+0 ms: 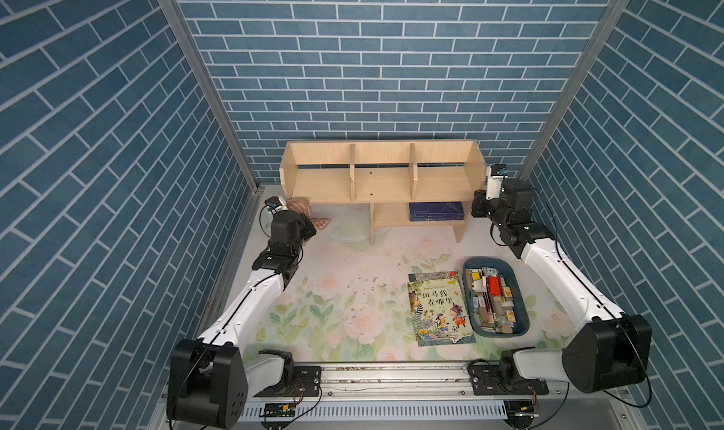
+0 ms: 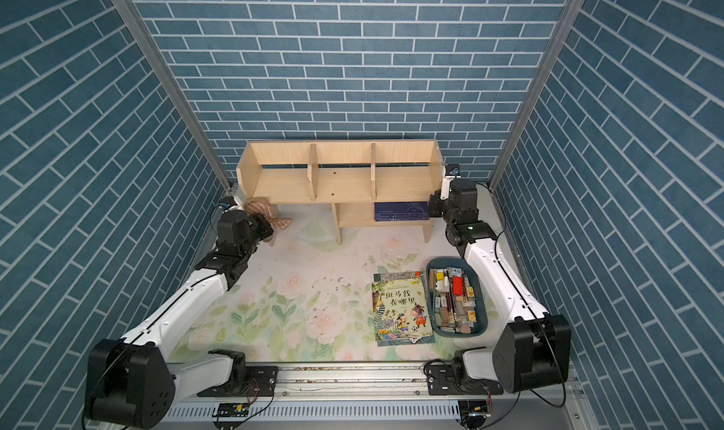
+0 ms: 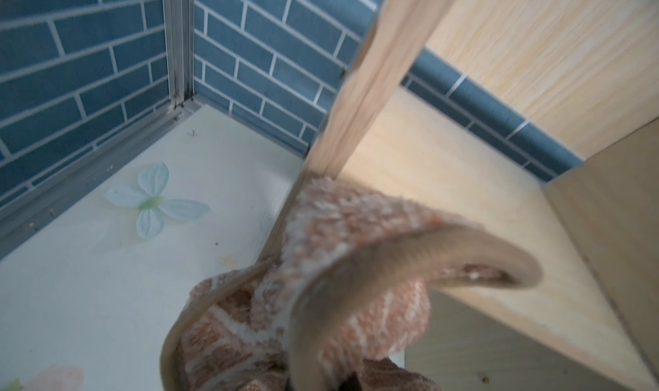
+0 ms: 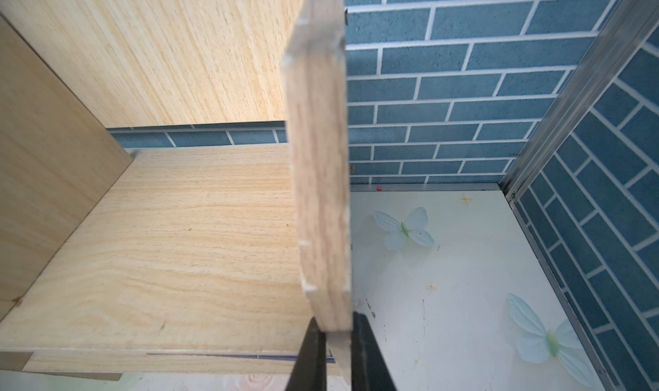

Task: Wipe the bookshelf clean with a cloth
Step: Wipe the dust from the shelf.

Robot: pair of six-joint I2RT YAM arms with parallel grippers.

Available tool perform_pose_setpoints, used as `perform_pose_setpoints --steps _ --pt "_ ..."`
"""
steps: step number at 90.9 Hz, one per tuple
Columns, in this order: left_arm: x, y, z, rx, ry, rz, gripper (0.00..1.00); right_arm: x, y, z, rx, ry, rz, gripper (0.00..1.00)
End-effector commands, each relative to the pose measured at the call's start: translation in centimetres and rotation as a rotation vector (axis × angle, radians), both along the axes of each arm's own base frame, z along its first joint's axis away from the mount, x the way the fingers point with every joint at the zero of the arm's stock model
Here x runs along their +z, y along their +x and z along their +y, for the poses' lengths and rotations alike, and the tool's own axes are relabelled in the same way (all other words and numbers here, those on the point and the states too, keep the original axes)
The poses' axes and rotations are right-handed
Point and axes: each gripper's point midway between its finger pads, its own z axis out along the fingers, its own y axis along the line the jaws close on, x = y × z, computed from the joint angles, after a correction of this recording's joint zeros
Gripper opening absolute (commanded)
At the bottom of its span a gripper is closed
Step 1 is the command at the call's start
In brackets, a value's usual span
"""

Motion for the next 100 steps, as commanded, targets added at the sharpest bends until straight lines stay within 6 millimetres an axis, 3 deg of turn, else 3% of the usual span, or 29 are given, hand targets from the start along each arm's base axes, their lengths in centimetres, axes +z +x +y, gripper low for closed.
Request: perform_pose_setpoints --steps 1,26,46,54,69,79,93,100 --pt "3.4 0.0 2.0 0.098 0.038 -0.079 0.00 1.4 -0.6 0.5 0.042 0.059 -0.035 0.00" --pt "-6.7 -1.4 3.0 0.165 -0.020 0.040 0.00 1.1 -0.4 0.1 0.051 0.076 -0.025 0.00" --pt "-11.1 -0.2 4.1 0.190 -0.073 0.109 0.00 1.0 -0.5 0.6 0.089 0.105 -0.019 0.00" --pt "-10.7 0.9 3.9 0.158 -0.097 0.098 0.00 1.2 -0.6 0.7 0.095 0.117 -0.022 0.00" --pt "-5.5 1.2 3.5 0.123 -0.106 -0.020 0.00 2.1 -0.9 0.9 0.110 0.127 -0.039 0.00" --pt "-3.2 0.6 3.8 0.128 -0.085 -0.072 0.00 2.3 -1.0 1.1 0.120 0.137 -0.047 0.00" --pt "-2.1 0.4 3.8 0.115 -0.069 -0.115 0.00 1.6 -1.2 1.1 0.118 0.156 -0.048 0.00" --pt "-2.9 0.8 3.7 0.109 -0.052 -0.106 0.00 1.1 -1.2 1.2 0.117 0.159 -0.041 0.00"
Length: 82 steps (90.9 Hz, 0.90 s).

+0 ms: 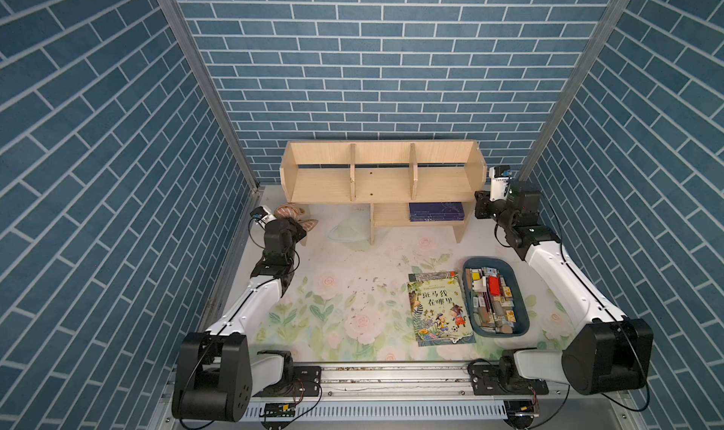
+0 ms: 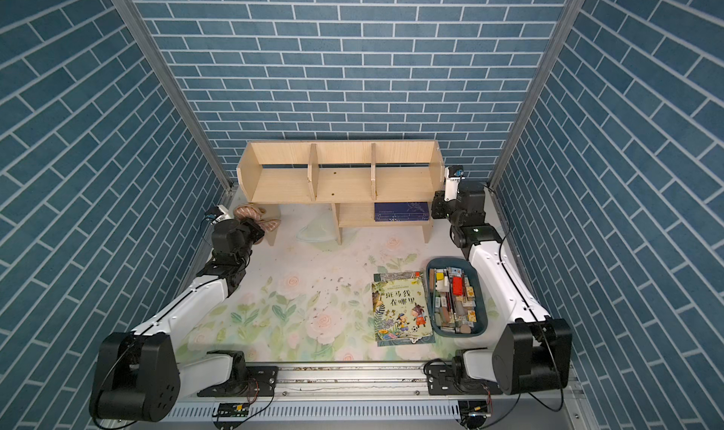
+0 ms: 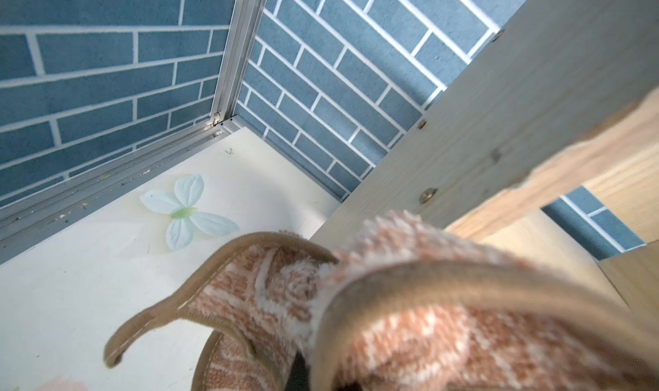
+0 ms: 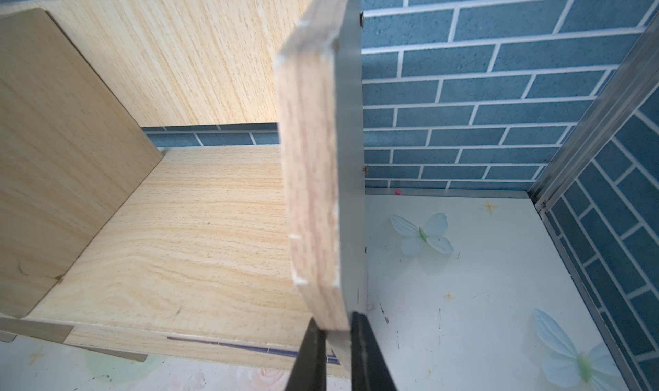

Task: Wipe the bookshelf clean with a cloth
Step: Wipe the dust from the shelf.

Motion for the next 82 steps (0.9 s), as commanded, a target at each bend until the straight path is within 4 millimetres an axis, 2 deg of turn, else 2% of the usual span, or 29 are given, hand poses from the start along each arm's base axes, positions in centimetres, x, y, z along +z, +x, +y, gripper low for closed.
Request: perform_pose_setpoints --steps 1,9,28,34,39,42,48,63,71,77,82 --pt "0.4 0.8 0.0 -0.013 0.037 -0.027 0.00 1.1 -0.8 1.1 0.034 0.113 -0.015 0.00" --pt "-2.3 1.2 0.1 -0.012 0.053 0.031 0.00 0.7 -0.7 1.2 0.040 0.113 -0.004 0.00" --pt "-10.1 1.4 -0.3 -0.044 0.019 0.208 0.00 0.5 -1.0 1.2 0.042 0.115 -0.001 0.00" --pt "-11.5 1.0 -0.4 -0.042 -0.008 0.233 0.00 0.5 -1.0 1.3 0.045 0.117 0.001 0.00" --pt "-11.6 0.8 -0.7 -0.049 -0.030 0.224 0.00 0.6 -1.0 1.3 0.046 0.118 0.000 0.00" --pt "-11.3 0.8 -0.8 -0.052 -0.041 0.215 0.00 0.6 -1.0 1.3 0.046 0.118 -0.001 0.00" --pt "-9.3 1.2 -1.0 -0.066 -0.045 0.174 0.00 0.8 -1.0 1.3 0.047 0.119 -0.005 0.00" --pt "-1.5 2.2 -0.4 -0.048 0.005 0.043 0.00 1.4 -1.0 1.4 0.051 0.126 -0.015 0.00" --pt "1.5 2.6 0.0 -0.033 0.057 0.011 0.00 1.7 -1.0 1.3 0.048 0.129 -0.020 0.00" --pt "2.4 2.7 0.3 -0.025 0.087 0.009 0.00 1.7 -0.9 1.3 0.048 0.131 -0.019 0.00" --pt "2.2 2.6 0.4 -0.019 0.099 0.017 0.00 1.8 -1.0 1.3 0.045 0.132 -0.020 0.00"
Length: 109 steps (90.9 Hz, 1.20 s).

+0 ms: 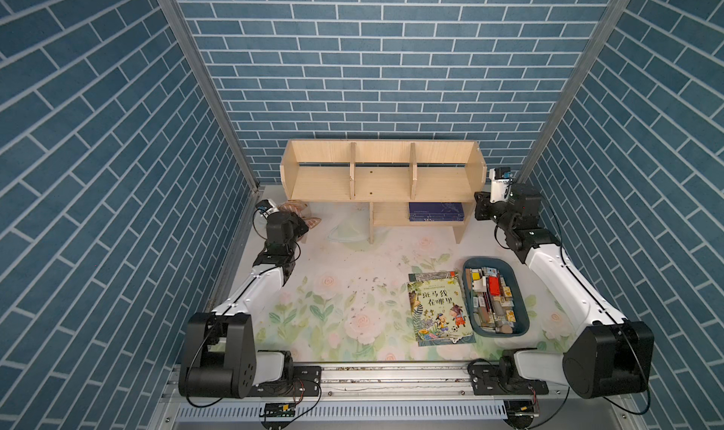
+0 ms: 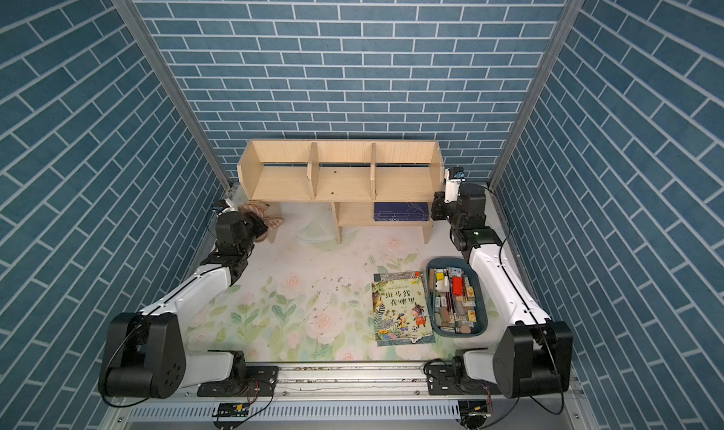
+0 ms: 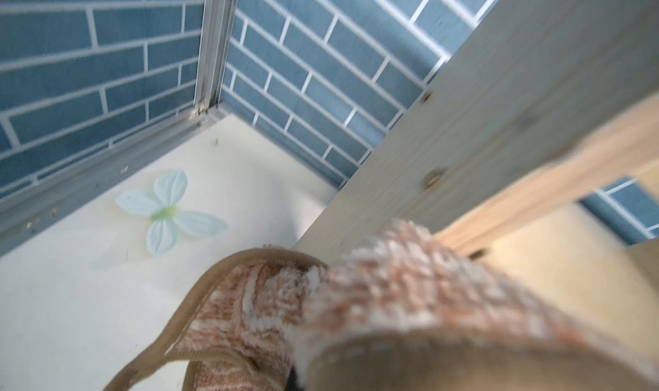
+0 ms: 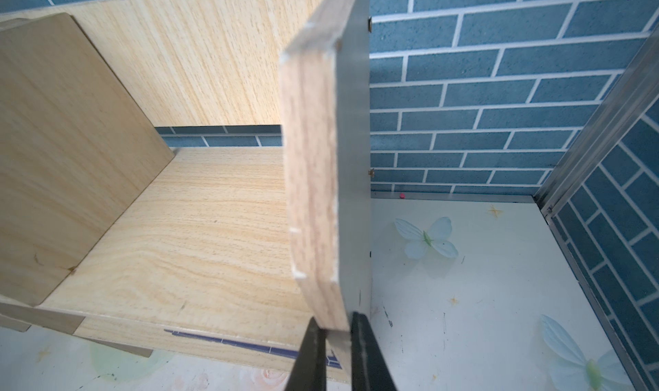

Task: Wipe the bookshelf clean with a cloth
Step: Wipe the dust from the shelf.

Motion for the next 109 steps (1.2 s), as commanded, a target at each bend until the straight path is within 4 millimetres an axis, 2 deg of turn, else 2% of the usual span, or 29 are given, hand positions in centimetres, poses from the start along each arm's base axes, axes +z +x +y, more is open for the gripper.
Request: perform_pose_setpoints --steps 1,7,22,31,37,42,49,54,60,71,83,88,94,100,109 --pt "1.1 -0.1 0.9 0.029 0.065 -0.006 0.00 1.8 -0.8 1.1 0.030 0.121 -0.005 0.00" --pt "-0.7 -0.4 1.1 0.040 0.069 0.027 0.00 1.6 -0.8 1.0 0.026 0.121 -0.001 0.00" --pt "-7.1 -1.5 0.6 0.021 0.026 0.165 0.00 1.0 -0.9 0.8 0.013 0.113 0.015 0.00" --pt "-8.5 -2.6 0.0 0.004 -0.021 0.181 0.00 1.0 -0.9 0.2 -0.014 0.097 0.020 0.00" --pt "-8.2 -3.3 0.2 0.019 -0.033 0.175 0.00 1.3 -0.9 -0.1 -0.025 0.093 0.017 0.00" --pt "-6.8 -3.5 0.3 0.020 -0.024 0.165 0.00 1.5 -0.9 -0.3 -0.029 0.093 0.015 0.00" --pt "-3.1 -3.5 0.5 0.016 0.000 0.110 0.00 2.1 -1.1 -0.1 -0.019 0.101 0.004 0.00" --pt "0.2 -3.3 0.8 0.028 0.021 0.065 0.00 2.4 -1.2 0.0 -0.012 0.107 -0.004 0.00" --pt "5.2 -2.8 0.6 0.012 0.047 -0.019 0.00 2.8 -1.4 0.0 -0.007 0.112 -0.011 0.00" --pt "13.9 -0.9 -1.1 -0.096 0.107 -0.154 0.00 3.0 -1.6 0.0 -0.006 0.114 -0.014 0.00" --pt "19.6 2.2 -1.8 -0.143 0.175 -0.198 0.01 3.6 -1.8 0.1 0.000 0.116 -0.021 0.00" --pt "20.6 3.6 -1.9 -0.147 0.190 -0.195 0.01 3.9 -1.9 0.2 0.007 0.118 -0.024 0.00" --pt "20.9 5.5 -1.9 -0.143 0.191 -0.180 0.02 4.1 -1.8 0.3 0.018 0.120 -0.023 0.00" --pt "20.5 7.2 -2.1 -0.152 0.194 -0.150 0.01 3.9 -1.5 0.5 0.026 0.118 -0.009 0.00" --pt "19.0 9.5 -2.8 -0.190 0.200 -0.100 0.01 3.8 -1.1 0.2 0.020 0.114 0.000 0.00"
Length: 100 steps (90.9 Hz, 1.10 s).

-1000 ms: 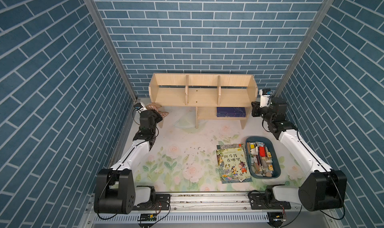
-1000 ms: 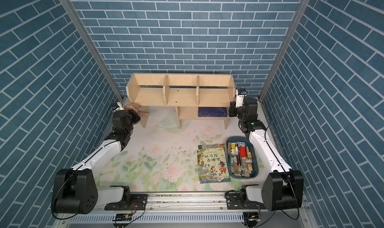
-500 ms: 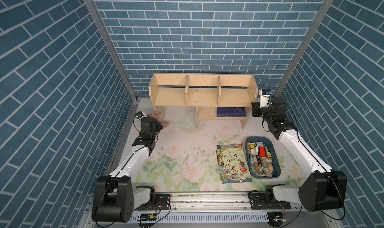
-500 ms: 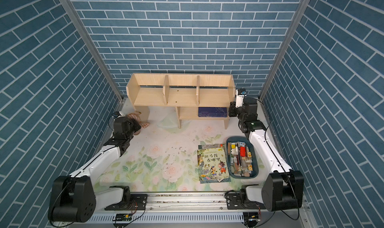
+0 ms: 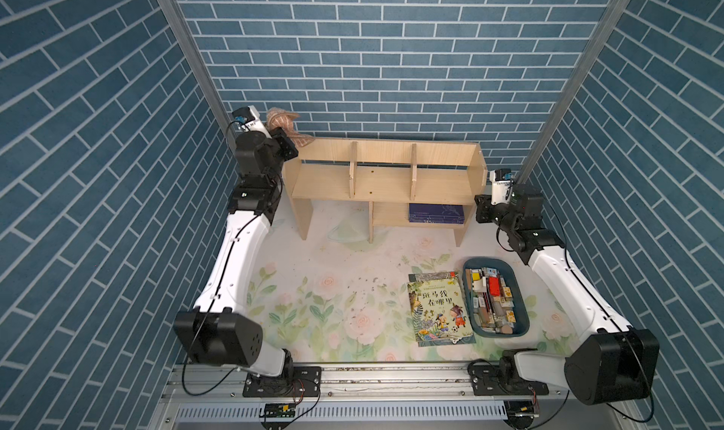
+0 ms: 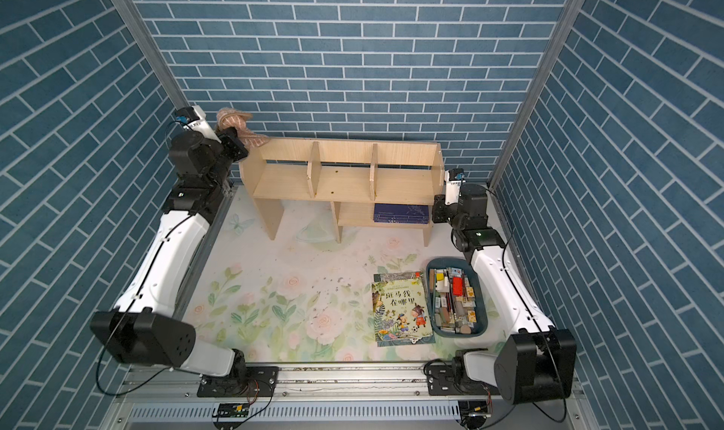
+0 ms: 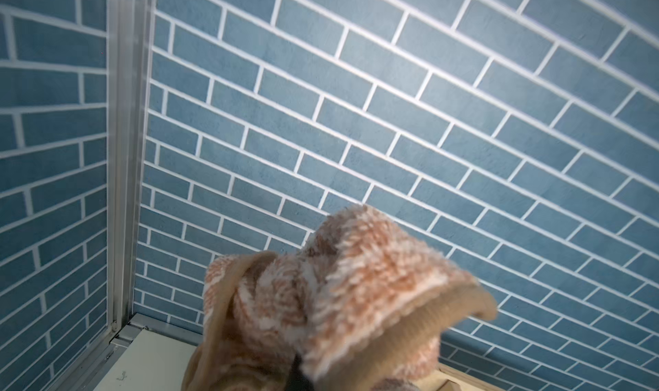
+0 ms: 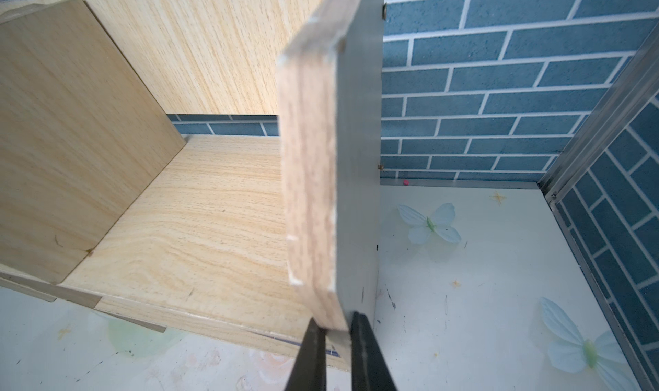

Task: Wipe the bookshelf clean with a cloth
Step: Wipe the dust from the shelf.

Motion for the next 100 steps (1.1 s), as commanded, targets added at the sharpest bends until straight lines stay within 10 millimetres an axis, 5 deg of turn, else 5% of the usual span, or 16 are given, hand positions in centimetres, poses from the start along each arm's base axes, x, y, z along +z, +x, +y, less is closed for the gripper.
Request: perform_pose_setpoints --steps 1,11,22,48,71,84,100 --pt "-5.5 2.7 -0.8 -0.048 0.052 0.181 0.01 3.7 0.1 0.4 0.014 0.115 -0.047 0.00" --pt "-7.9 3.6 -0.6 -0.039 0.069 0.250 0.01 3.9 0.7 -0.4 -0.008 0.119 -0.043 0.00" --pt "-10.6 2.2 0.2 0.010 0.066 0.297 0.00 3.5 1.3 -0.9 -0.033 0.115 -0.026 0.00" --pt "-10.4 -1.8 2.5 0.140 0.068 0.275 0.00 2.0 1.9 -1.2 -0.064 0.130 0.010 0.00" --pt "-10.0 0.5 -1.6 -0.031 0.061 0.269 0.00 2.8 0.3 -1.1 -0.057 0.160 -0.017 0.00" --pt "-13.4 0.7 -5.5 -0.086 0.133 0.333 0.00 2.1 -0.1 -1.2 -0.060 0.157 -0.001 0.00" --pt "-17.9 0.2 -7.3 -0.139 0.130 0.410 0.03 2.0 -0.4 -1.1 -0.055 0.160 0.001 0.00"
